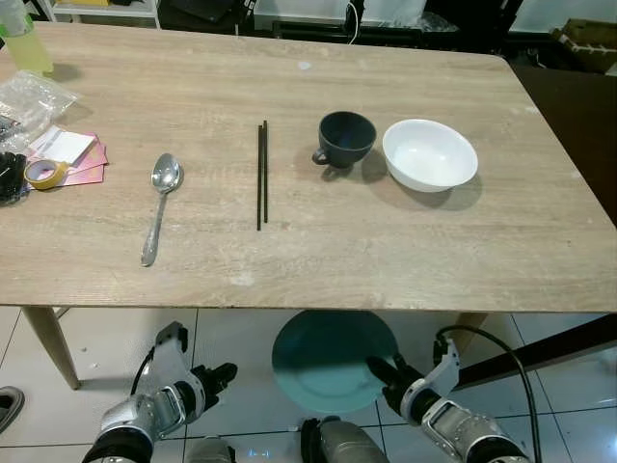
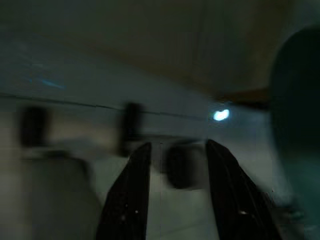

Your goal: Setting the table

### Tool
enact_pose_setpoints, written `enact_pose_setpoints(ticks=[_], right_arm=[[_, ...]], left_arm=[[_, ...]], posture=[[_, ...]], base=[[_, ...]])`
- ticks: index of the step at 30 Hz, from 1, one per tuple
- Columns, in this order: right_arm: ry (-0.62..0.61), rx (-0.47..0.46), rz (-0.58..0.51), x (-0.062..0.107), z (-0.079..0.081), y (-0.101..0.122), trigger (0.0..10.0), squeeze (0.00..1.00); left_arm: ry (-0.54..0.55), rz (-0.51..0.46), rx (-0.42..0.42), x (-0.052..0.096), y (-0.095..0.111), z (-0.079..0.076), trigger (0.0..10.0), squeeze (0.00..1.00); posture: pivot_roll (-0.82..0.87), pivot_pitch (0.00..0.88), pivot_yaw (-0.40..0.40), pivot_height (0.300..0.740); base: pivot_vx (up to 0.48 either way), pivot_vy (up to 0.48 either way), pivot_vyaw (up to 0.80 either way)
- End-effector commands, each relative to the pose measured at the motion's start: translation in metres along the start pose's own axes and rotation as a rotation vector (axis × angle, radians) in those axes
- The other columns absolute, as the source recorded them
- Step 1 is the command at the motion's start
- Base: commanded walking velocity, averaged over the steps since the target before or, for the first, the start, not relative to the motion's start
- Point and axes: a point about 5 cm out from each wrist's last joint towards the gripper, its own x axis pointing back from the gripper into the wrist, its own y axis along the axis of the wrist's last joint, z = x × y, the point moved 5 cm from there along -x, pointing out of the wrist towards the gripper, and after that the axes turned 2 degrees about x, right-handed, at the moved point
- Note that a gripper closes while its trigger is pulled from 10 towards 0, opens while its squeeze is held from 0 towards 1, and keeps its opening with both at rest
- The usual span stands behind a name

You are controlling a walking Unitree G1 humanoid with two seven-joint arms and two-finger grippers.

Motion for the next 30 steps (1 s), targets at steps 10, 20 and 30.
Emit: enact_pose_setpoints(ticks=[10,20,30], right_arm=[[-0.284,0.408,0.080,0.009,-0.039,-0.014,0.0,0.00],[-0.456,0.890,0.157,0.019,-0.061,-0.015,0.0,0.00],[-0.467,1.017,0.052,0.016,-0.052,-0.001,10.0,0.00]], left_arm=[[0.307,0.033,-0.476,0.004,-0.016,0.038,10.0,0.00],[0.368,0.037,-0.464,0.007,-0.029,0.051,10.0,0.00],[0.428,-0.088,-0.379,0.009,-0.013,0.053,10.0,0.00]], posture=[[0.10,0.102,-0.042,0.740],[0.10,0.102,-0.047,0.740],[0.09,0.095,-0.052,0.740]], base=[[0.000,0.000,0.00],[0.000,0.000,0.00],[0.000,0.000,0.00]])
